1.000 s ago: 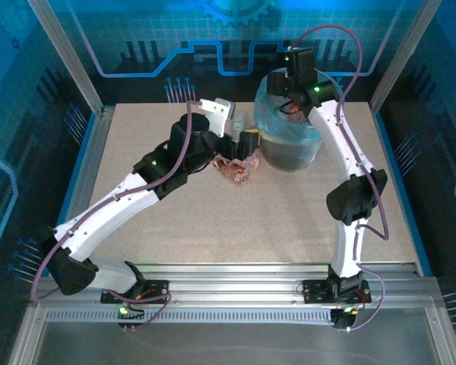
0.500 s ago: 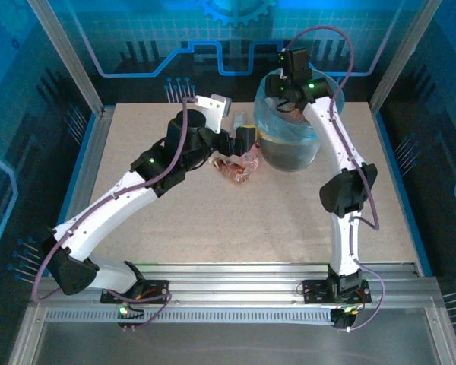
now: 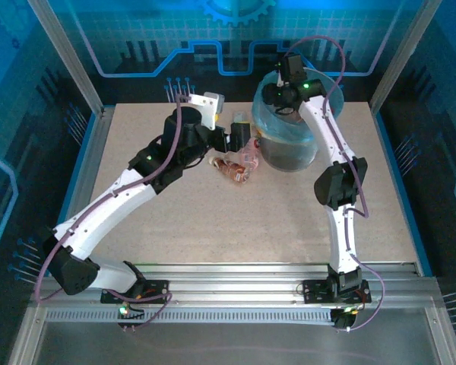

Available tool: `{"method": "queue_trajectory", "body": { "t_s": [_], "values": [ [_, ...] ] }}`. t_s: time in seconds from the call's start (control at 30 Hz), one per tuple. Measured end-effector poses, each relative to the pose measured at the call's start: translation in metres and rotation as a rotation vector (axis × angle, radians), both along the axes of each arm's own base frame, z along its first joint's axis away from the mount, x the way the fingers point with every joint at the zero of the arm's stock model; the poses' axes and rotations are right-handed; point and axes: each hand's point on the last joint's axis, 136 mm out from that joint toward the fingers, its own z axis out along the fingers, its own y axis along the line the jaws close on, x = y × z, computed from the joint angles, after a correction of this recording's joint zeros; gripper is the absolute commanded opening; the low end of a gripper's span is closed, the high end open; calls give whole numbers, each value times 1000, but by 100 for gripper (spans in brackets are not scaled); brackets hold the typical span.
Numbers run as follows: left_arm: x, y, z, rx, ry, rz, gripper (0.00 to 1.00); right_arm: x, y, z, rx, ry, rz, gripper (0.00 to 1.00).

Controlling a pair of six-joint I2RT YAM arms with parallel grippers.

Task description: Put the plastic bottles in the bin

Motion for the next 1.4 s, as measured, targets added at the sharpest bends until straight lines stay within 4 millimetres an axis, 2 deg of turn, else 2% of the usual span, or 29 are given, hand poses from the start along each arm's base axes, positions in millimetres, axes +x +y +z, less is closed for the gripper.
{"method": "queue_trajectory", "body": {
  "t_s": [0.1,0.2,0.3,0.4,0.47,0.57,0.63,0.7,0.77,0.9,1.0,1.07,1.27,1.4],
  "values": [
    [3,3,-7,-4,20,13,99,-3,-1,11,3,-16,-2,62],
    [3,7,-22,0,54,24,99,-11,-4,29,-3,-41,-11,65],
    [4,15,-39,8,91,43,99,-25,-6,62,-29,-103,-18,67],
    [2,29,-51,13,117,71,99,-50,-2,102,-64,-181,-7,68],
    [1,40,-55,10,127,95,99,-71,8,131,-90,-245,15,68],
    [-2,58,-58,-4,134,132,99,-101,30,158,-125,-317,71,69],
    [-3,70,-60,-9,135,156,99,-117,48,167,-143,-346,119,69],
    [-4,81,-62,-13,136,179,99,-128,67,167,-158,-356,173,70],
    [-6,93,-65,-19,142,207,99,-138,88,161,-181,-354,235,70],
    [-11,113,-68,-28,152,249,99,-156,130,136,-229,-320,382,70],
    [-18,124,-70,-34,150,270,99,-167,157,109,-248,-272,487,70],
    [-23,130,-70,-36,148,280,99,-170,171,83,-258,-216,545,70],
    [-33,143,-73,-36,147,303,99,-170,188,-3,-317,-22,629,72],
    [-39,147,-76,-33,152,308,99,-168,189,-43,-368,68,645,73]
  ]
}}
